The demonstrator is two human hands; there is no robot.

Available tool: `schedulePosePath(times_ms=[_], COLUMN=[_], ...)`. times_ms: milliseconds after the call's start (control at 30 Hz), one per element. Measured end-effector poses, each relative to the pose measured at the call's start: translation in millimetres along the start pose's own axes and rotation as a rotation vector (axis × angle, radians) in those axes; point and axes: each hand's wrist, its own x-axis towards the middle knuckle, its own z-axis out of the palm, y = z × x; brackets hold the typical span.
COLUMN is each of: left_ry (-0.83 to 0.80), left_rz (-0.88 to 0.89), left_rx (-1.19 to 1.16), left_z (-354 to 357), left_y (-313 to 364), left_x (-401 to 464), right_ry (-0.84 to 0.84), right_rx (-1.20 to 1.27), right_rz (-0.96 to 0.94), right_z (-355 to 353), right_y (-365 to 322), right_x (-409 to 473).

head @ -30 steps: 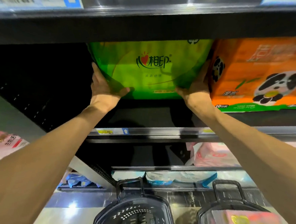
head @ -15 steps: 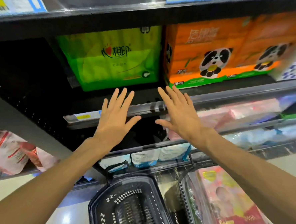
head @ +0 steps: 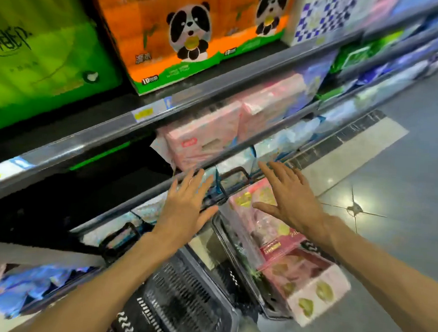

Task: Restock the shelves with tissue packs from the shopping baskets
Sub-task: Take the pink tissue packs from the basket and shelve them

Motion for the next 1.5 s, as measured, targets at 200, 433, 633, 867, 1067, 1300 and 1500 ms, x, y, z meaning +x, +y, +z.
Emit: schedulePosePath(times_ms=[200, 433, 633, 867, 1067, 1300, 1500], left_ry=[-0.272, -0.442, -0.458, -0.492, -0.483, -0.475, -0.447], left_rz=[-0.078, -0.266, -0.674, -0.957, -1.004, -1.004, -1.029], left_rx=[-0.161, -0.409, -0.835, -1.034, -1.138, -1.159, -1.183], left_z=[69, 147, 189, 234, 252, 278, 253], left_y=[53, 97, 122, 125, 126, 124, 120], left_x=[17, 26, 46, 77, 92, 92, 80], right_ry=[-0.119, -0.336, -0.421, -0.587, -0.623, -0.62, -0.546], right_rx=[0.079, 0.157, 0.302, 0.594, 0.8, 0.932, 1.017], right_rz=[0.194, 0.333, 0.411, 0.547, 0.61, 0.634, 0.539], right_z=[54, 110, 147, 178, 208, 209, 194], right_y=[64, 113, 135, 155, 163, 161, 148], right_x=[-54, -69, -38, 23, 49, 54, 45])
